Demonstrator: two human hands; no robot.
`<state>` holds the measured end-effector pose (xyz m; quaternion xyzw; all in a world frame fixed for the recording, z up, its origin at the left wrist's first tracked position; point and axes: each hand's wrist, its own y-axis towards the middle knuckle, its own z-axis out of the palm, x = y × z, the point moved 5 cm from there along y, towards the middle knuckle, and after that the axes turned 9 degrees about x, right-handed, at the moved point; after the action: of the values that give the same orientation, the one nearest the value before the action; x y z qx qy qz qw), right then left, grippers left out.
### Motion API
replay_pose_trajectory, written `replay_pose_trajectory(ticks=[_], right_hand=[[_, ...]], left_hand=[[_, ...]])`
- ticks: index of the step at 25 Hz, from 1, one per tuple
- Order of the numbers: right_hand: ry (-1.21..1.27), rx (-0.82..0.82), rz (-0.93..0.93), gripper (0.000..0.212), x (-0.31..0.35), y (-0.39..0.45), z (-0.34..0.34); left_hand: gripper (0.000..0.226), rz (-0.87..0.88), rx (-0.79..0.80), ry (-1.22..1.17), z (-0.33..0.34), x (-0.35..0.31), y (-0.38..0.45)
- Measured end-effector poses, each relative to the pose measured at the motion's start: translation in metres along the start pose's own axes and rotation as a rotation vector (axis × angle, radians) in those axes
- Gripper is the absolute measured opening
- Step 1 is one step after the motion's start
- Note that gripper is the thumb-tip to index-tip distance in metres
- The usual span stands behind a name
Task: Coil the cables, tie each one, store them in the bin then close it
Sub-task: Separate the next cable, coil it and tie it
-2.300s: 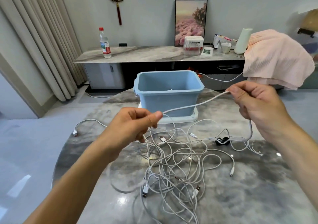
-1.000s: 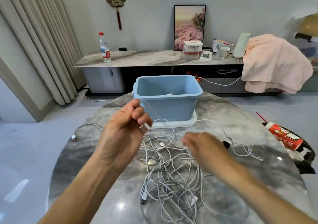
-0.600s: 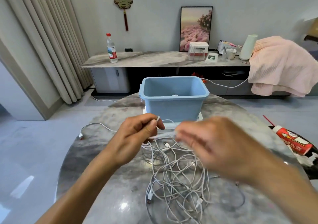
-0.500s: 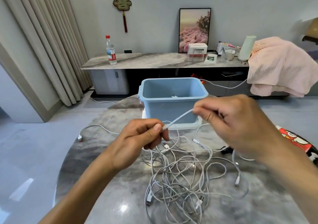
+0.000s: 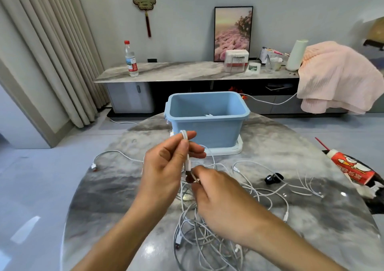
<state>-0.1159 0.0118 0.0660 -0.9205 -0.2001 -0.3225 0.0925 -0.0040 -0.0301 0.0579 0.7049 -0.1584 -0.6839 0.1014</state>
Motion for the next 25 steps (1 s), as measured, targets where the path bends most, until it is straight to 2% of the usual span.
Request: replay_pose_trajectory(ticks=[2, 4, 7, 8, 9, 10, 12, 13, 14, 16, 17, 19, 20, 22, 25], right_hand=[[-0.050, 0.045, 0.036, 0.018, 0.004, -0.005, -0.012], [-0.090, 0.091, 0.062, 0.020, 0.006, -0.008, -0.016], [-0.153, 0.096, 0.062, 0.012, 0.005, -0.013, -0.009], [-0.198, 0.104, 0.060, 0.010, 0.006, -0.014, -0.005], [-0.252, 0.112, 0.056, 0.013, 0.007, -0.015, 0.000], [-0.300, 0.100, 0.045, 0.016, 0.010, -0.016, 0.001], [-0.421, 0.015, -0.021, 0.013, 0.022, -0.017, -0.011], [-0.507, -0.083, -0.103, 0.010, 0.026, -0.016, -0.023], [-0.601, -0.205, -0.190, 0.014, 0.025, -0.015, -0.037], [-0.627, -0.431, -0.323, 0.031, 0.008, -0.012, -0.073], [-0.539, -0.454, -0.381, 0.036, -0.006, -0.008, -0.086], [-0.165, -0.413, -0.431, 0.037, -0.038, 0.003, -0.093], [0.035, -0.443, -0.412, 0.036, -0.051, 0.006, -0.088], [0.244, -0.525, -0.329, 0.031, -0.062, 0.011, -0.063], [0.502, -0.436, -0.216, 0.026, -0.054, 0.014, -0.013]], left_hand=[[0.020, 0.056, -0.020, 0.160, 0.005, -0.006, -0.002], [0.021, 0.019, -0.064, 0.156, 0.007, -0.006, -0.003], [0.023, -0.303, -0.155, -0.436, -0.001, 0.014, 0.002], [0.025, -0.362, -0.173, -0.563, -0.002, 0.019, 0.003], [0.027, -0.369, -0.176, -0.588, -0.003, 0.022, 0.002], [0.027, -0.335, -0.160, -0.499, -0.005, 0.023, 0.002], [0.022, -0.134, -0.055, -0.013, -0.008, 0.010, 0.004], [0.018, -0.037, 0.048, 0.205, -0.003, 0.003, 0.004], [0.017, 0.002, 0.154, 0.310, 0.003, 0.000, 0.004], [0.023, -0.067, 0.366, 0.185, 0.011, -0.004, 0.001], [0.028, -0.113, 0.457, 0.088, 0.016, -0.006, -0.003], [0.031, -0.231, 0.539, -0.198, 0.028, -0.013, -0.009], [0.030, -0.270, 0.522, -0.366, 0.033, -0.014, -0.010], [0.027, -0.265, 0.430, -0.548, 0.033, -0.013, -0.006], [0.031, -0.255, 0.276, -0.666, 0.024, -0.006, -0.003]])
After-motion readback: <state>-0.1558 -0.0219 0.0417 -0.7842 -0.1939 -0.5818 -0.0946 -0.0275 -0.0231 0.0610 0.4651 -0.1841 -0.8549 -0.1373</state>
